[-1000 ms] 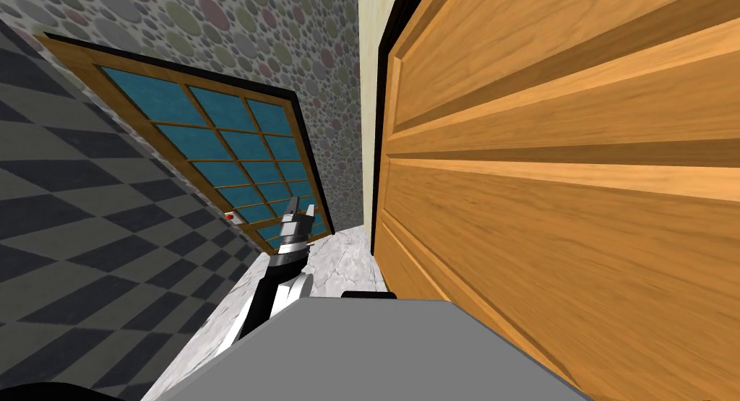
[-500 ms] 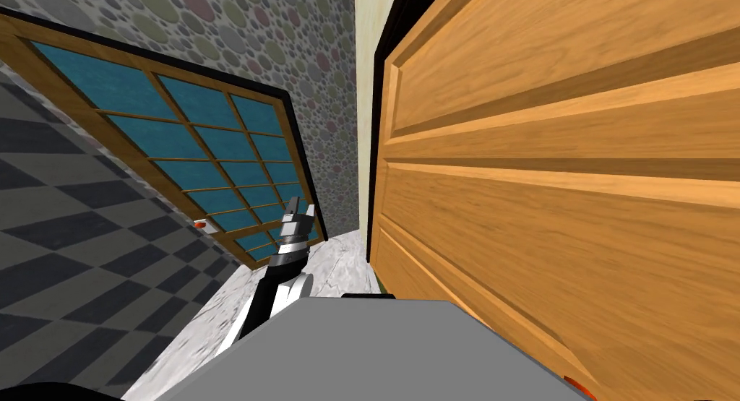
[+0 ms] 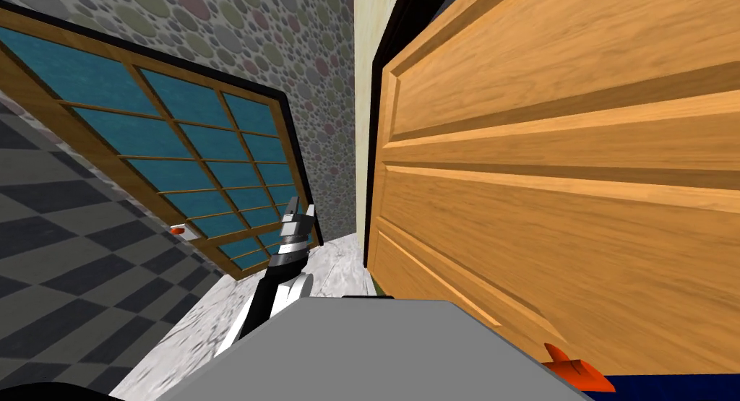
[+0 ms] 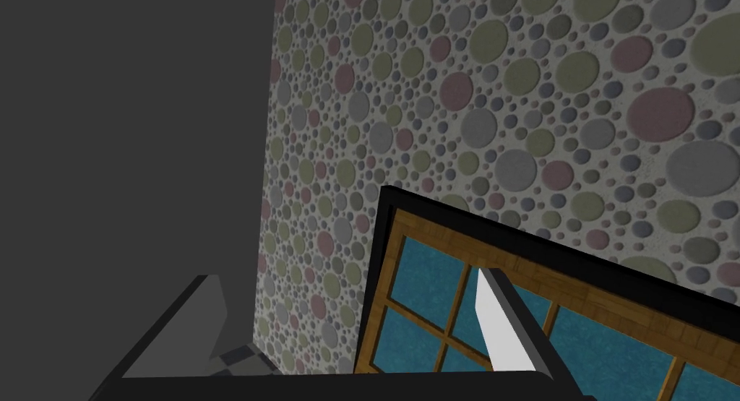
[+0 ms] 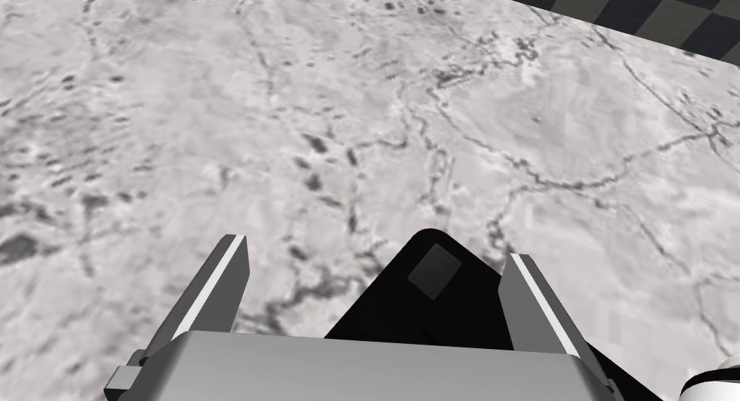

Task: Push the door open

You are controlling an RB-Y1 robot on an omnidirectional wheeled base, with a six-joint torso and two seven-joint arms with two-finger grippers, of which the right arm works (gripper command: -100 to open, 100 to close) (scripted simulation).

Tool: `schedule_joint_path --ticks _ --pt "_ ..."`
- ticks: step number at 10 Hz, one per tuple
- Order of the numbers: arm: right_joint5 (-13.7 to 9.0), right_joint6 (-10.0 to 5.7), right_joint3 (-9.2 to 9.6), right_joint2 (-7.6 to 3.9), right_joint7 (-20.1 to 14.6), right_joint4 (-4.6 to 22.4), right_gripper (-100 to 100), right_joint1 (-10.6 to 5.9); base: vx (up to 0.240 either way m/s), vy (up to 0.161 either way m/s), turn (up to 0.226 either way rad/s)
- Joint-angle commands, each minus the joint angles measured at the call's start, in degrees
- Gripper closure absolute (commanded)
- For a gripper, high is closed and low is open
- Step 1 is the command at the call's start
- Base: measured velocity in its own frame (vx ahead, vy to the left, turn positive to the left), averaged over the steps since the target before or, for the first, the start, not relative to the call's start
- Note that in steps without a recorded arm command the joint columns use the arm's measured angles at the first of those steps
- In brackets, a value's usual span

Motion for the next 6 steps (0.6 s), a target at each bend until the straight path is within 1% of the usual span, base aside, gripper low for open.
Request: schedule_joint_path --ticks 1,2,3,5,6 --pt "-0.3 0.27 -0.17 -1.43 0.7 1.1 -100 -0.97 0.039 -0.023 -0.023" --pt "-0.7 0.73 -0.08 -1.5 1.2 1.5 -100 -0.98 0.051 -0.029 0.047" --pt "-1.1 1.19 0.01 -1.57 1.6 2.0 -100 -0.99 0.038 -0.027 -0.07" --pt "-1.1 1.19 0.01 -1.57 1.6 2.0 -100 -0.99 0.024 -0.016 -0.079" --pt "-1.1 1.19 0.01 -1.57 1.6 2.0 -100 -0.99 0.0 0.0 0.0"
